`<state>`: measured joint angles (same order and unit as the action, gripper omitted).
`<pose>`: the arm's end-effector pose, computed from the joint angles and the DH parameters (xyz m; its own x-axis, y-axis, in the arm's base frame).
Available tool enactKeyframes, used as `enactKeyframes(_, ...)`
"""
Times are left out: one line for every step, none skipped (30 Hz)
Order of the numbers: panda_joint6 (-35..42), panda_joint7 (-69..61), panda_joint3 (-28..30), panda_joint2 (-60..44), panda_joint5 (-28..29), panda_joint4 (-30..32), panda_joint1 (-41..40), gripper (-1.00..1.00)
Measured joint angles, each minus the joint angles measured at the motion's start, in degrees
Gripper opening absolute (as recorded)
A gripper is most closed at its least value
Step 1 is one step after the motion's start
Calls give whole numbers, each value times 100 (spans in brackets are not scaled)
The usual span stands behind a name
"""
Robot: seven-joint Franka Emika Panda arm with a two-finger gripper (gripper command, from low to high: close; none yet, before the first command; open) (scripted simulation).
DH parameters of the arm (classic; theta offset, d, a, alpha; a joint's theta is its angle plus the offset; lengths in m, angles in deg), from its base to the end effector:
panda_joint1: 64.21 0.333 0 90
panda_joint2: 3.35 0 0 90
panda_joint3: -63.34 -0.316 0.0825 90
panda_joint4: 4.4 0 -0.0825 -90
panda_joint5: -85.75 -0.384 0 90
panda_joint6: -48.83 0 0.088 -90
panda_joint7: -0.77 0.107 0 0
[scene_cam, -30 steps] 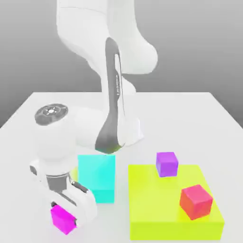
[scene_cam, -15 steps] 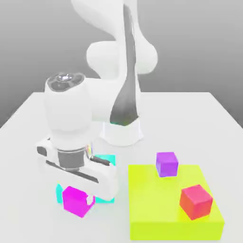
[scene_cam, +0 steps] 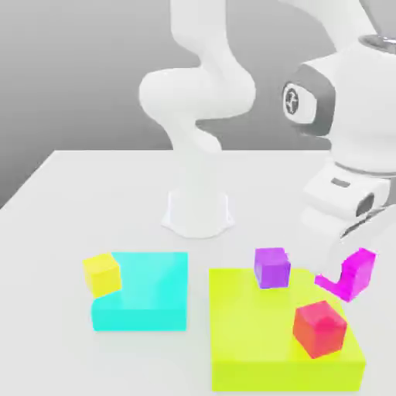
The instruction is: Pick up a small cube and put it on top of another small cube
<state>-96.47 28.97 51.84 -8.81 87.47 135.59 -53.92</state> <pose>0.4506 0.1815 0.2639 0.9961 -0.0880 -0.0013 -0.0880 -0.9961 -0.0015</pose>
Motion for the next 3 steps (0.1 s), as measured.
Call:
enactKeyframes(0,0,0,0,0,0,-1,100)
enactKeyframes(0,0,0,0,0,0,-1,100)
enactKeyframes(0,0,0,0,0,0,-1,100)
